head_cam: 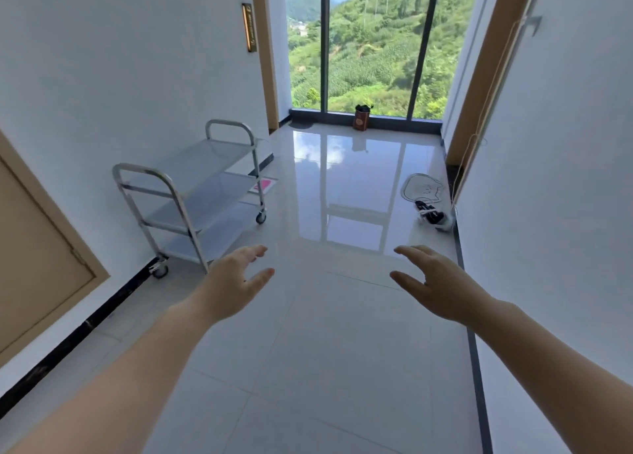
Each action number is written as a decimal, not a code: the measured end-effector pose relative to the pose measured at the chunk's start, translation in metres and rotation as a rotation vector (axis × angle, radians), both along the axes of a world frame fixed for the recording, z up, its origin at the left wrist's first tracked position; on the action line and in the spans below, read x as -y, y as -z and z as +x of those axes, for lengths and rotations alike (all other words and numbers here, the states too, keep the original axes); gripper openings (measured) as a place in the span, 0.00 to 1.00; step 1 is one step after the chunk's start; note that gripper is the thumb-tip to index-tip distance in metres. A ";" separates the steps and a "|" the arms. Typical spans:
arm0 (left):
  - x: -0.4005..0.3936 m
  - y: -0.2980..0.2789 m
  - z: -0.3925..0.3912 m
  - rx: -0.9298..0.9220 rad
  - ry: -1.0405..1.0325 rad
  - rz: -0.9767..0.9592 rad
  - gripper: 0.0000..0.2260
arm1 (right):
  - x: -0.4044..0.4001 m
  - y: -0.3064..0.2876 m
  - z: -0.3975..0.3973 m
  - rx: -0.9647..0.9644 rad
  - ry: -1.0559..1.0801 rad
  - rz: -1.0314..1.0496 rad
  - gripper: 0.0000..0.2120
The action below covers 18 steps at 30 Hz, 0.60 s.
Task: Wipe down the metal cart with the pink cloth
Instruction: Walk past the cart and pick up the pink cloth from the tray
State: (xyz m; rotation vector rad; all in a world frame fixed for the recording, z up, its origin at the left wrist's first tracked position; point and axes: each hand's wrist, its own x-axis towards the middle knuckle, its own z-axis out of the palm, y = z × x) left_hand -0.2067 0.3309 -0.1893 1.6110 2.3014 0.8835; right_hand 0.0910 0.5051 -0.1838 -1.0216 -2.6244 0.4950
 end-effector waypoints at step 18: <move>-0.344 0.065 -0.050 0.078 -0.096 -0.071 0.21 | -0.376 0.059 -0.120 0.071 -0.158 -0.078 0.23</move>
